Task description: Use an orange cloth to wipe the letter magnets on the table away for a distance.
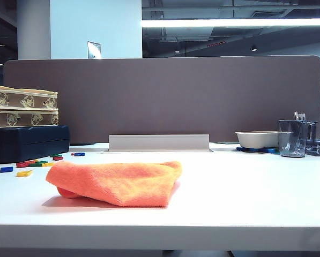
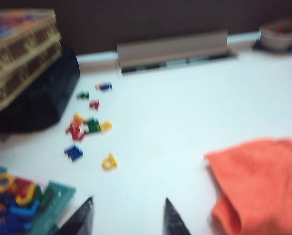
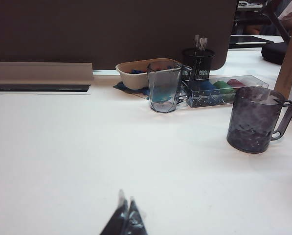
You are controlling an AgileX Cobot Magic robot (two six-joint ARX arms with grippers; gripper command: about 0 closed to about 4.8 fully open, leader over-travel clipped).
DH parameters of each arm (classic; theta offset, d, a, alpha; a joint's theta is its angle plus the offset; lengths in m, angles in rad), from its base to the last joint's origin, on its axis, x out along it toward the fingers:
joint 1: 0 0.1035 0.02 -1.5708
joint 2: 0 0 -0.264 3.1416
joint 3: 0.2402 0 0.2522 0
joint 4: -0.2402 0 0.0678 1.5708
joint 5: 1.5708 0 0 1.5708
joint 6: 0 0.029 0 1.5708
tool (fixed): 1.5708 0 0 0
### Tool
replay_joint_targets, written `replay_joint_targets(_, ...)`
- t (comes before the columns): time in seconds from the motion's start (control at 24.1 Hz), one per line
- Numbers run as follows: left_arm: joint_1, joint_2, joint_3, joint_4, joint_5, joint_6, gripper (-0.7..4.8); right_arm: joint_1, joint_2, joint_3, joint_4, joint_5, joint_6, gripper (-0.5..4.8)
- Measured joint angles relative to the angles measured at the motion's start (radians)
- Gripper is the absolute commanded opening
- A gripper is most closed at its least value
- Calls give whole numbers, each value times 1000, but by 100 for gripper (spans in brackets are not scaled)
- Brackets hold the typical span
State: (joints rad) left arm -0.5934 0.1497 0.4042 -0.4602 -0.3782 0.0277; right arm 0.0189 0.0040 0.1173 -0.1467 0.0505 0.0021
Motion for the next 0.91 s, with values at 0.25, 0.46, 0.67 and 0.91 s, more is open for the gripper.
replay_joint_targets(0.25,0,0,-99,70,0,-56,175,0,0,0,-1,0,0,-1)
replay_joint_targets(0.46,0,0,-140,108,0,-63,175,0,0,0,0,-1,0,-1)
replay_joint_targets(0.67,0,0,-209,182,0,-66,175,0,0,0,0,-1,0,-1)
replay_joint_targets(0.91,0,0,-292,266,0,-66,43,0,0,0,0,-1,0,-1)
